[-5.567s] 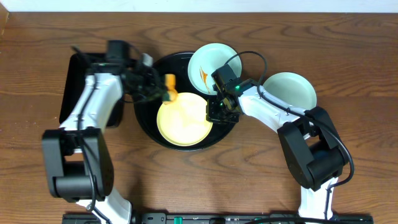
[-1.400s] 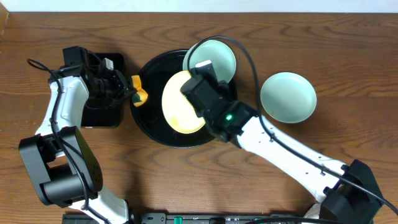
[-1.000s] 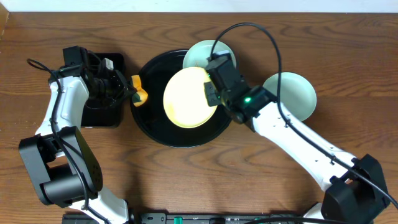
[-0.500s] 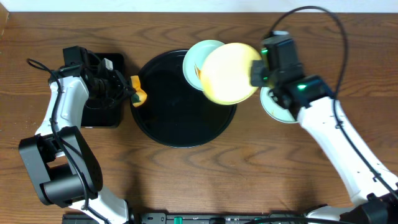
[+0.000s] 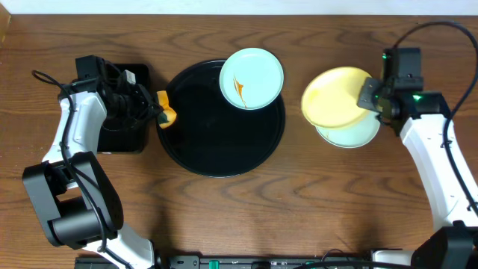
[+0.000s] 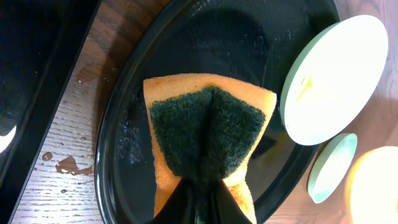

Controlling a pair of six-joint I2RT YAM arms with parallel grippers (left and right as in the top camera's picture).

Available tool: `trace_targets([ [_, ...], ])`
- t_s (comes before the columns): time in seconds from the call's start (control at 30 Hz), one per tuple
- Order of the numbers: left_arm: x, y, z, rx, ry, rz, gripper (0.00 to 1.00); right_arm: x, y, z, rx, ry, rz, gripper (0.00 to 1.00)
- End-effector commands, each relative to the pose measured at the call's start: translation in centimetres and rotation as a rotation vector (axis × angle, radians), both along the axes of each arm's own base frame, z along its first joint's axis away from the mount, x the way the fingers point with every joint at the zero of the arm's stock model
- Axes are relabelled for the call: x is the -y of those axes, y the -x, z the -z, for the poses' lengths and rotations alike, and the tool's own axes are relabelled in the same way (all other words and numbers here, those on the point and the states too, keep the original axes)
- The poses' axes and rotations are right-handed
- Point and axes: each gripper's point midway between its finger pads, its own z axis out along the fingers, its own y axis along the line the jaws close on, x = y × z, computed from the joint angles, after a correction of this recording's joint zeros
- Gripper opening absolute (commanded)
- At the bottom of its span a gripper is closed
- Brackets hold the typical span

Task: Clean dirty plates on tray and stack at the side
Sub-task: 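Carry the yellow plate right and set it on the green plate, then release yellow plate and reach right gripper to the last green plate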

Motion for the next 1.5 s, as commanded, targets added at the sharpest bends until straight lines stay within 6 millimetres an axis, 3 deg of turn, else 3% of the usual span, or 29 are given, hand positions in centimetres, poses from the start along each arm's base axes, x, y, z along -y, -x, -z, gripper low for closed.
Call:
trace_targets([
  [0.0,-0.2,-0.4,-1.2,0.044,-0.022,0.014,0.08,1.6,1.0,1.0,-0.013,0.009,0.024,0.01],
  [0.3,-0.2,-0.4,-1.2,0.043,-0.021,0.014,0.08,3.2,2.0,5.5,-0.015,0.008,0.066,0.02],
  [0.33,-0.2,-0.4,-1.2,0.044,-0.021,0.014,0.07,3.1,1.8,5.9,-0.006,0.005,0.064,0.08],
  [0.53,-0.2,-0.4,-1.2,0.044,-0.021,0.014,0.07,1.7,0.6,7.0,0.041,-0.047,0.018,0.82],
  [0.57,-0.2,-0.4,-1.2,0.044,-0.021,0.014,0.07,1.3,0.3,6.8,0.054,-0.058,0.006,0.9],
  [0.67,-0.2,-0.4,-1.2,0.044,-0.021,0.014,0.07,0.0,-0.7,5.2,0.089,-0.09,-0.055,0.99],
  [0.77,-0.2,-0.4,-1.2,0.044,-0.021,0.014,0.08,-2.2,-2.2,1.9,0.132,-0.144,-0.141,0.99],
  [0.93,-0.2,-0.4,-1.2,0.046,-0.022,0.014,0.07,-7.5,-4.2,-4.4,0.222,-0.205,-0.3,0.95],
  [1.07,-0.2,-0.5,-1.2,0.047,-0.022,0.014,0.07,-11.9,-5.6,-6.9,0.234,-0.225,-0.374,0.93],
  [1.27,-0.2,-0.5,-1.2,0.048,-0.022,0.014,0.07,-17.4,-8.5,-4.4,0.076,-0.237,-0.445,0.88],
  [1.4,-0.3,-0.5,-1.2,0.047,-0.026,0.014,0.07,-19.1,-11.6,-1.3,0.035,-0.238,-0.41,0.72],
  [1.47,-0.4,-0.4,-1.0,0.041,-0.044,0.012,0.08,-19.6,-12.6,0.6,0.022,-0.242,-0.41,0.69],
])
